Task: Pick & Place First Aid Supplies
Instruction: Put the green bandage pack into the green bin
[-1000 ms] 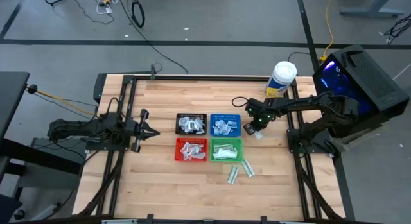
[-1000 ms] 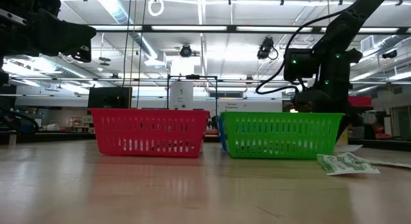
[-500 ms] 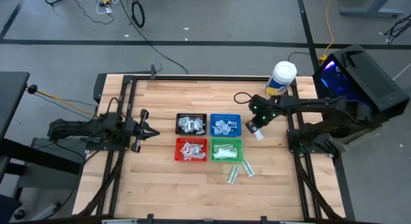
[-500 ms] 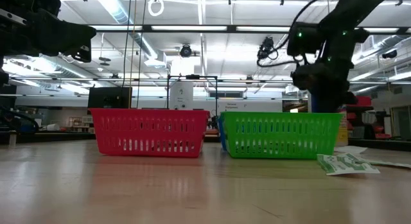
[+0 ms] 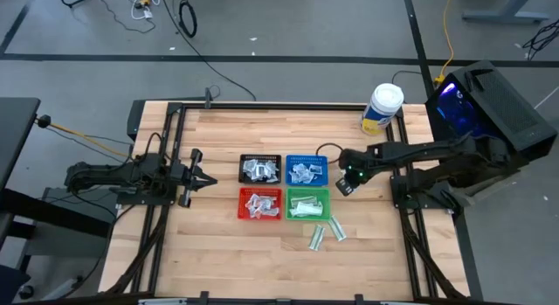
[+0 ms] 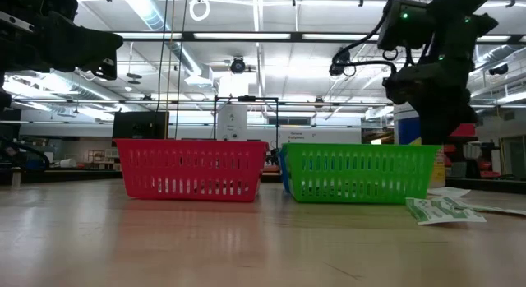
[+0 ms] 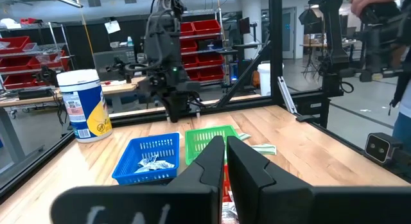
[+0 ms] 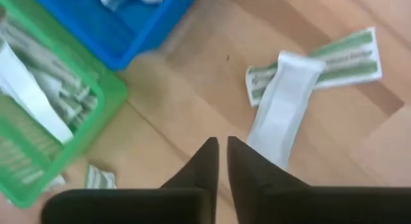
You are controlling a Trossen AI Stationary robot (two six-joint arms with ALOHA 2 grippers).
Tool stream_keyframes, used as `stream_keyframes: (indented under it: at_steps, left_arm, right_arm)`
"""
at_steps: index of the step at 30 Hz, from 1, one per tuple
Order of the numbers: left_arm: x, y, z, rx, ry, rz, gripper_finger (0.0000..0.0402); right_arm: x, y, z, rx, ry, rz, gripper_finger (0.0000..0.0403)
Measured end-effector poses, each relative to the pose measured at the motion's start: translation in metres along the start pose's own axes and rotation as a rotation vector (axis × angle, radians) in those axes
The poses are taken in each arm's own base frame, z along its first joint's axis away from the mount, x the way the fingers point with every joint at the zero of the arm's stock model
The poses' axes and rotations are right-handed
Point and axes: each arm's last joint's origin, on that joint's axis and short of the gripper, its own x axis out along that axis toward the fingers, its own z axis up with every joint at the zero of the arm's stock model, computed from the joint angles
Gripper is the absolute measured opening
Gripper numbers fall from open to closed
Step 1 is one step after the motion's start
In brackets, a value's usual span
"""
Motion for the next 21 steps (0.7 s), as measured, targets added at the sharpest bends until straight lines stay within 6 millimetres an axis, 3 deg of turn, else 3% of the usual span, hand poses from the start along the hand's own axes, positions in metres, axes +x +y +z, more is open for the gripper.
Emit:
stream_keyframes:
  at_steps: [5,16,21]
  left_arm:
    - [0.000,0.000,0.000,0.000,0.000,0.000,0.0025]
    - [0.000,0.000,0.000,0.000,0.000,0.000,0.0025]
    - [0.000,0.000,0.000,0.000,0.000,0.000,0.0025]
  right_arm:
    - [0.000,0.006,-0.012,-0.067,0.013,-0.044,0.0098]
    - [0.013,0.012,-0.017,-0.097,0.060,-0.096,0.0291]
    - [0.022,0.013,-0.016,-0.077,0.092,-0.131,0.0342]
